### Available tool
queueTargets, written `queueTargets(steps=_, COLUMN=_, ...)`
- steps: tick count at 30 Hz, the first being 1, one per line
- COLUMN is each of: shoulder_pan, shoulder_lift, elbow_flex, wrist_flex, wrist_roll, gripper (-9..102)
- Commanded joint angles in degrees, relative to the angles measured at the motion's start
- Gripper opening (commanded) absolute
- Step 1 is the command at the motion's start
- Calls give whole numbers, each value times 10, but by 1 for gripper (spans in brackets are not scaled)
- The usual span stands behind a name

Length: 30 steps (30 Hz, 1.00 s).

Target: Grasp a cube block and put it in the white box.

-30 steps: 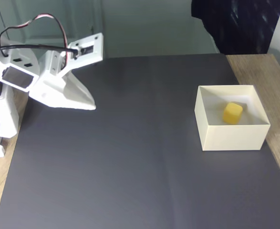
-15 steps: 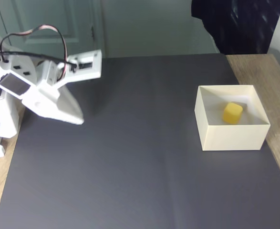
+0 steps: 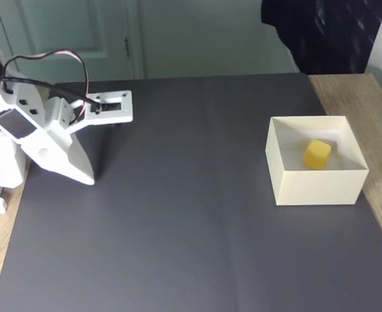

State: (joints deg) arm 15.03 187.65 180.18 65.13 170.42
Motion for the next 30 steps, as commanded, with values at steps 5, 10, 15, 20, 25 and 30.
queueTargets(steps=5, shoulder_pan=3, shoulder_lift=4, elbow_flex=23, wrist_flex=-7, wrist_roll=-31, gripper=3)
queueTargets(steps=10, shoulder_pan=18, shoulder_lift=4, elbow_flex=23, wrist_flex=-7, wrist_roll=-31, gripper=3)
queueTargets(steps=15, shoulder_pan=25, shoulder_lift=4, elbow_flex=23, wrist_flex=-6, wrist_roll=-29, gripper=3)
queueTargets(steps=20, shoulder_pan=25, shoulder_lift=4, elbow_flex=23, wrist_flex=-6, wrist_roll=-25, gripper=3)
queueTargets(steps=25, shoulder_pan=25, shoulder_lift=4, elbow_flex=23, wrist_flex=-6, wrist_roll=-25, gripper=3)
queueTargets(steps=30, shoulder_pan=25, shoulder_lift=4, elbow_flex=23, wrist_flex=-6, wrist_roll=-25, gripper=3)
